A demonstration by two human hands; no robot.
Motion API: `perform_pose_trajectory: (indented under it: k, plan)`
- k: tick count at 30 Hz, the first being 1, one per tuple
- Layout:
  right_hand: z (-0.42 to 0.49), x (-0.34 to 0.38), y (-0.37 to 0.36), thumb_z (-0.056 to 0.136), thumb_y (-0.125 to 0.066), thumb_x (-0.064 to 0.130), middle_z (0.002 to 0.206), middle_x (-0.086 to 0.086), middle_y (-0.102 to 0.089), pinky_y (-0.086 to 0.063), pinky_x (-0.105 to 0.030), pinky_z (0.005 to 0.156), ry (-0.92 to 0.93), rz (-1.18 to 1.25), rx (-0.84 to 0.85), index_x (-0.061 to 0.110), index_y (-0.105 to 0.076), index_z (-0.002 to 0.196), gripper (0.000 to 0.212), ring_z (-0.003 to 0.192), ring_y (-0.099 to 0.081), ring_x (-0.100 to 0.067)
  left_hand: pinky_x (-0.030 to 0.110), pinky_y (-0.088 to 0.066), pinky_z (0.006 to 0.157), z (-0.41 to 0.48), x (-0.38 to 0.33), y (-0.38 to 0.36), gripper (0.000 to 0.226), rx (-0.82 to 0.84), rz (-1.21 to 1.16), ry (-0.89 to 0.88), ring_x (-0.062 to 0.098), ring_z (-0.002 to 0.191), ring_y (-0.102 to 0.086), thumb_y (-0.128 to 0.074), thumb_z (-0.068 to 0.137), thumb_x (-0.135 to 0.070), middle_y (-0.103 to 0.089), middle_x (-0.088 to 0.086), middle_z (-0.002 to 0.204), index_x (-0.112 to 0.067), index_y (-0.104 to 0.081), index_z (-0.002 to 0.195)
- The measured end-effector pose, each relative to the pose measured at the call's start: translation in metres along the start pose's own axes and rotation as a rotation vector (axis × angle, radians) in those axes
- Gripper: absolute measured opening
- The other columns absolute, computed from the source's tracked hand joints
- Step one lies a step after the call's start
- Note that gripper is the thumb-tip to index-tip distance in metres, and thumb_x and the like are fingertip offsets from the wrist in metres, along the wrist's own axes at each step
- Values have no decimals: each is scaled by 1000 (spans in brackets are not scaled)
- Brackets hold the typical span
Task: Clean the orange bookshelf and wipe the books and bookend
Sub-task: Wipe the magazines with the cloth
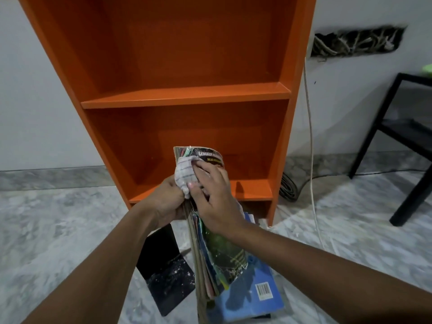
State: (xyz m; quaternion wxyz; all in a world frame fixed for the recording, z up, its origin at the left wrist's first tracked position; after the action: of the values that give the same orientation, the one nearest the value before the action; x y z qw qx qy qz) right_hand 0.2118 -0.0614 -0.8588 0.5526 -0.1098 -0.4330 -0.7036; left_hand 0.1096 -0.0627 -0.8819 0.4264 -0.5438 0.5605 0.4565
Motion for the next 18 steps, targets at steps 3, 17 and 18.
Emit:
perform_pose_trajectory:
  k: [3, 17, 18]
  plan:
    - [10, -9, 20, 99, -48, 38, 125, 2, -49, -42, -34, 100, 69, -21, -127, 13, -57, 136, 46, 118, -40, -11, 62, -52, 89, -3, -5, -8, 18, 90, -3, 6, 35, 88, -67, -49, 102, -11, -72, 20, 102, -12, -66, 108]
    - [7, -56, 50, 105, -45, 34, 102, -4, -64, -50, -33, 84, -306, 317, -215, 19, -66, 117, 28, 95, -61, -18, 69, -50, 86, 1, -11, -19, 16, 41, 137, -38, 43, 95, -68, -62, 97, -25, -73, 23, 100, -10, -66, 102]
    - [8, -39, 45, 104, -47, 32, 105, -3, -60, -48, -26, 86, -218, 319, -168, 16, -64, 124, 30, 98, -59, -13, 69, -51, 86, 1, -9, -17, 17, 48, 137, -29, 44, 95, -68, -60, 98, -24, -72, 24, 100, -10, -67, 104]
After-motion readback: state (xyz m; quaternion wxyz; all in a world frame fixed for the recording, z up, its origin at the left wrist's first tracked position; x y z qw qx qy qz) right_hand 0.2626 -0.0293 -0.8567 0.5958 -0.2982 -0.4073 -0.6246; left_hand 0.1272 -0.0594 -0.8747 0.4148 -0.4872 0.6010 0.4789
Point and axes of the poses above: each hand's wrist, its own z-axis towards the middle knuckle, its own y-axis out of the back of the hand, x = y × z, the point moved 8 cm from there along z, towards the middle knuckle
